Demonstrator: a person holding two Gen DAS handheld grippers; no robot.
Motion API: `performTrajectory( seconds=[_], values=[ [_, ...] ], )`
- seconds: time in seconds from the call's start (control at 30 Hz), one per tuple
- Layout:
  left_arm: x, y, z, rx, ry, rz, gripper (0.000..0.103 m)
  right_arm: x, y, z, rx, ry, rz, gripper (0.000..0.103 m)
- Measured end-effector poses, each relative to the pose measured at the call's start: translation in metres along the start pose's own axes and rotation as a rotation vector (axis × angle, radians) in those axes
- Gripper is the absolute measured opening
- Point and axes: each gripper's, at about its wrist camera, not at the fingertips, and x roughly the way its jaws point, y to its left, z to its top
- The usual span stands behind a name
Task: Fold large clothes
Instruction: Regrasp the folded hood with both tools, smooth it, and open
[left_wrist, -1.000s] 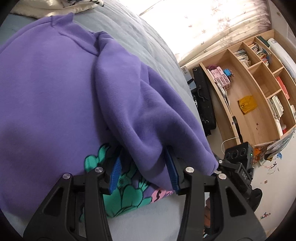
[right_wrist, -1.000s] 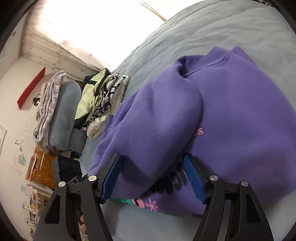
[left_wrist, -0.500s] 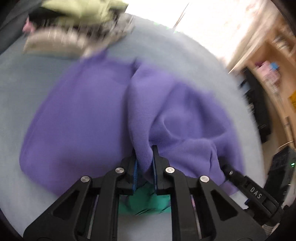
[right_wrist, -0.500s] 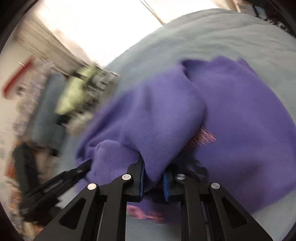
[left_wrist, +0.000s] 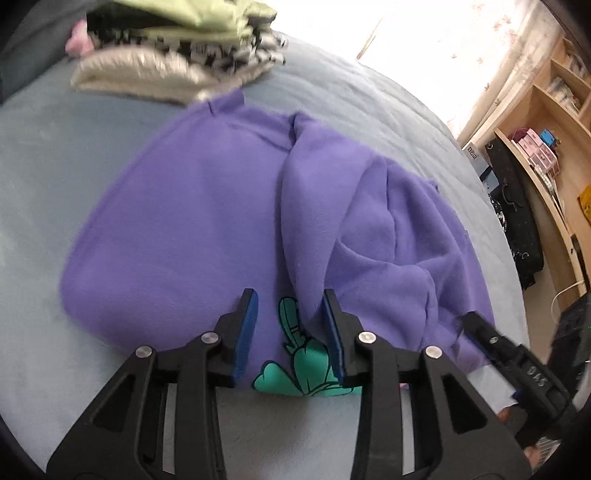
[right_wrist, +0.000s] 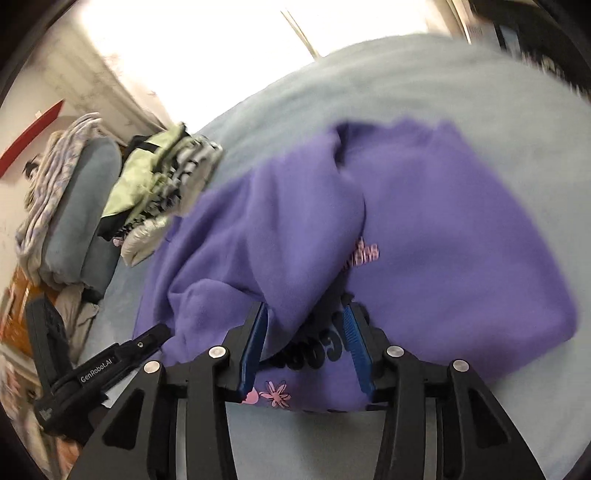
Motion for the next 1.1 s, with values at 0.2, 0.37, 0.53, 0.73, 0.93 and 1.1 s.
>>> performTrajectory(
  seconds=[0.2, 0.37, 0.53, 0.73, 0.93, 1.1],
  values=[
    [-0.041, -0.027, 0.003, 0.12, -0.18, -0.001, 0.031, -0.009, 0.04, 0.011, -0.12, -0.098, -0.014, 0.039],
    [-0.033, -0.046, 0.018, 0.174, -0.186, -0.036, 0.025, 0.013, 0.059, 0.025, -0.164, -0.071, 0.032, 0.021],
    [-0.002, -0.046, 0.032, 0.16, -0.135, -0.047, 0.012, 0.039, 0.058, 0.038, -0.168, -0.069, 0.044, 0.02],
    [0.053, -0.022, 0.032, 0.136, -0.053, 0.052, 0.011, 0.089, 0.022, 0.032, -0.136, 0.0, -0.06, 0.005],
    [0.063, -0.004, 0.027, 0.124, -0.084, -0.035, 0.011, 0.092, 0.009, 0.034, -0.088, -0.002, 0.008, 0.002],
    [0.058, -0.002, 0.033, 0.111, -0.075, -0.058, 0.011, 0.085, 0.007, 0.038, -0.04, 0.019, 0.037, 0.005]
  ],
)
